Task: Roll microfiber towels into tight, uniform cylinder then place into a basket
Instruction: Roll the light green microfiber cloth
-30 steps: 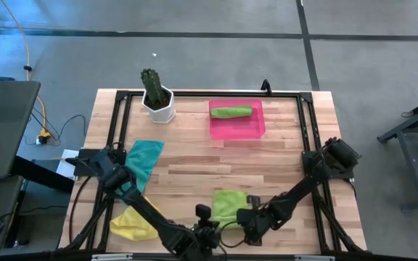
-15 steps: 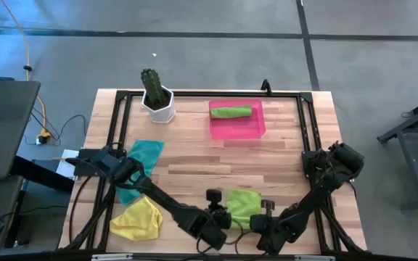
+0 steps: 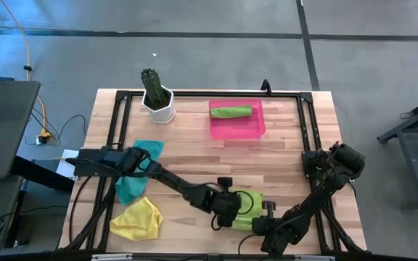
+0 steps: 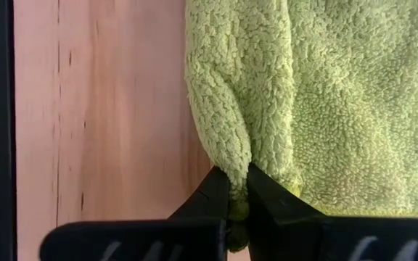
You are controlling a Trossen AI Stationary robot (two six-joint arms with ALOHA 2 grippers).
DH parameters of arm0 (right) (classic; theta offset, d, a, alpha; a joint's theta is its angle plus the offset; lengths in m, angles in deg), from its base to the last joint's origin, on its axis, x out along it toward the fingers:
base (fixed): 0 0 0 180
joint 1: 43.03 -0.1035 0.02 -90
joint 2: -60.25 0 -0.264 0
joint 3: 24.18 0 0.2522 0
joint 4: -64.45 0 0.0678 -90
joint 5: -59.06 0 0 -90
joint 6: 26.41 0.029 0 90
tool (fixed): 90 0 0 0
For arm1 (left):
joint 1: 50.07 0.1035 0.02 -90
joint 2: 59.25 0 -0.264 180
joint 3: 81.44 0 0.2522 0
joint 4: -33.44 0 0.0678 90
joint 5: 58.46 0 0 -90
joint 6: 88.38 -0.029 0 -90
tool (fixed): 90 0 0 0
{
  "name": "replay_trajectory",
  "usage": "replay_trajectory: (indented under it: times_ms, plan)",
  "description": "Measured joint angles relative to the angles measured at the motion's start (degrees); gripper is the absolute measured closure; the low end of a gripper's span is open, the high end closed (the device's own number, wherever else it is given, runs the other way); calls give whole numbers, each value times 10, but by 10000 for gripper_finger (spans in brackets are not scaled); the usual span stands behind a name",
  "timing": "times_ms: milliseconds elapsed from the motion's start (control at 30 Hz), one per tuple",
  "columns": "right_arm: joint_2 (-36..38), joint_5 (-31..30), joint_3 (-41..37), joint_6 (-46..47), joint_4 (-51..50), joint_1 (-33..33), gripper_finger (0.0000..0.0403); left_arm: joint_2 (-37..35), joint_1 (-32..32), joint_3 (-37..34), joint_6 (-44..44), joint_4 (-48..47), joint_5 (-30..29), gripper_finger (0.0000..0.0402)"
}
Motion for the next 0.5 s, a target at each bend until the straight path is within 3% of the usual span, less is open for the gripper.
replay_trajectory:
  times_ms: [300, 500]
  plan:
    - [0, -19, 0, -33, 10, 0, 402, -5, -22, -23, 88, -41, 47, 402]
    - [0, -32, 0, -104, 24, 15, 402, -6, -73, -32, 182, -100, 13, 401]
